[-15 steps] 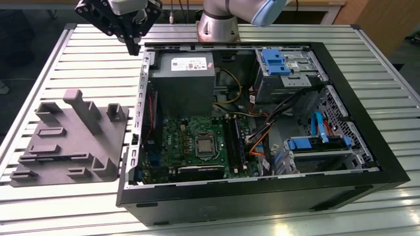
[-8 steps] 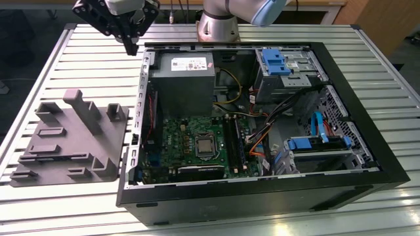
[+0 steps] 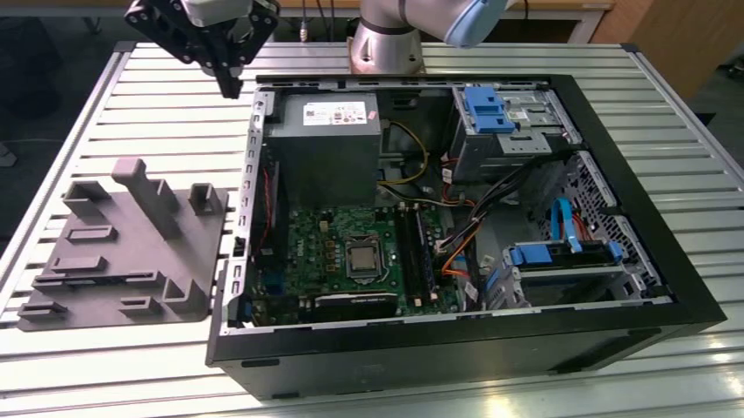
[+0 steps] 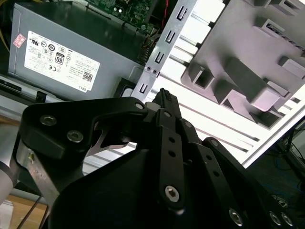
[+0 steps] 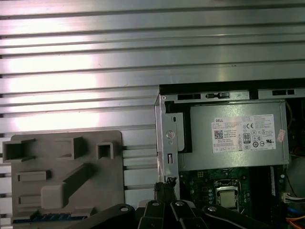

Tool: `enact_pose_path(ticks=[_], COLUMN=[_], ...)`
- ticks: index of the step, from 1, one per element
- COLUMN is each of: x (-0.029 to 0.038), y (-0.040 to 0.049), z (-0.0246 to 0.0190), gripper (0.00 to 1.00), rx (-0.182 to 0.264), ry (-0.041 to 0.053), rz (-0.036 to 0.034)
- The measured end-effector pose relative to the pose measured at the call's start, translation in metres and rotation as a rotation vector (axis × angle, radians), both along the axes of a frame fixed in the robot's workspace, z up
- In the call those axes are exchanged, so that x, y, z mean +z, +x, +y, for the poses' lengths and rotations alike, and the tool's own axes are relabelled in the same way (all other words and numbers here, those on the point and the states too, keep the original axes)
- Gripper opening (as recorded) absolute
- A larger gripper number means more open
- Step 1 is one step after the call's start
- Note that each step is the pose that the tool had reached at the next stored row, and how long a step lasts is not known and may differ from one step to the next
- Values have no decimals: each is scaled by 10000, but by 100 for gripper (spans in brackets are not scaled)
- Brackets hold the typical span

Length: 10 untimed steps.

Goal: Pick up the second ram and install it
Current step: 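Reach for the second ram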

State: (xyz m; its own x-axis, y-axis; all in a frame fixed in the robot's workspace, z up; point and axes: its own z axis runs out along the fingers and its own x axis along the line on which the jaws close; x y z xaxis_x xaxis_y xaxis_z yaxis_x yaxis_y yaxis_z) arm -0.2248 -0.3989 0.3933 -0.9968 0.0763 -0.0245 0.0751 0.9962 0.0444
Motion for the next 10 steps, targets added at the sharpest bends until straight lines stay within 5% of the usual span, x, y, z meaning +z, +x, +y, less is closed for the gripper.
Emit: enact_pose_path(ticks=[10], x=[0], y=[-48], z=[0], gripper=[11], rx=[0], ry=[-1], rz=[0])
